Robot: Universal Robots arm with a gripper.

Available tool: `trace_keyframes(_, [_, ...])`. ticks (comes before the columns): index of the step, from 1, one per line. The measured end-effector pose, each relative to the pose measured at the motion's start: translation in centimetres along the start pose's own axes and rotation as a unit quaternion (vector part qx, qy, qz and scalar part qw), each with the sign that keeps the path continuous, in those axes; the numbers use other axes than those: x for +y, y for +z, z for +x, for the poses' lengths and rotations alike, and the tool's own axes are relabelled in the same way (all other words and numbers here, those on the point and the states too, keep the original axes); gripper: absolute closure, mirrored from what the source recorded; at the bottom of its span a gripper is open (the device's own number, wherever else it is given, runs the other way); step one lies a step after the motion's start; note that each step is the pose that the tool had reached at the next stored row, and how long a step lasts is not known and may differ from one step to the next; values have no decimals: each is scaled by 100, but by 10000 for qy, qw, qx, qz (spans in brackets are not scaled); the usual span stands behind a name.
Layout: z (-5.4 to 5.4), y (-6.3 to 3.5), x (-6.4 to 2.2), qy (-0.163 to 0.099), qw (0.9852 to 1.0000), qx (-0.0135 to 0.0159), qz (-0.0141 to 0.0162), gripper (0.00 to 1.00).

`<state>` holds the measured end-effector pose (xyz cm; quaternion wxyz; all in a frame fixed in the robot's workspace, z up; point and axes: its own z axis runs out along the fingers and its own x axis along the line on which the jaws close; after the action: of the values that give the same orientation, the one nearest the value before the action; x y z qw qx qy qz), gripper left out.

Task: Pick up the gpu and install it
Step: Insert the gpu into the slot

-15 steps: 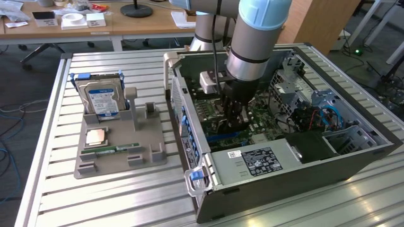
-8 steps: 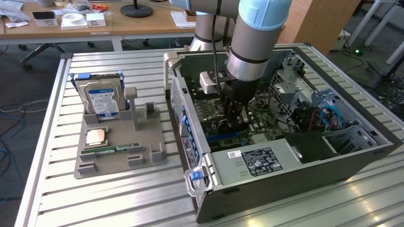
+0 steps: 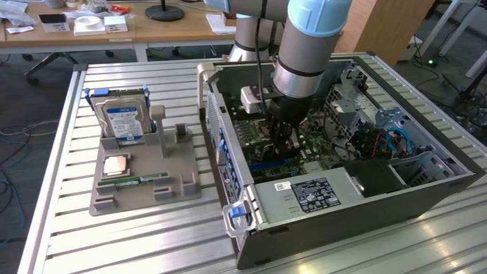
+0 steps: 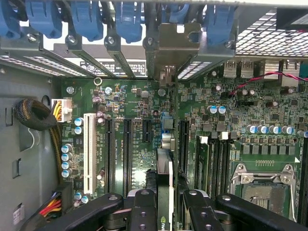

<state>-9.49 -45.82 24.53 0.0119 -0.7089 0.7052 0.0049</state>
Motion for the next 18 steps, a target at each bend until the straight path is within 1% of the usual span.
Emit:
trace_keyframes(12, [0, 9, 0, 40, 10000, 0, 1, 74])
trace_keyframes(18, [0, -4, 0, 43, 10000, 1, 1, 74])
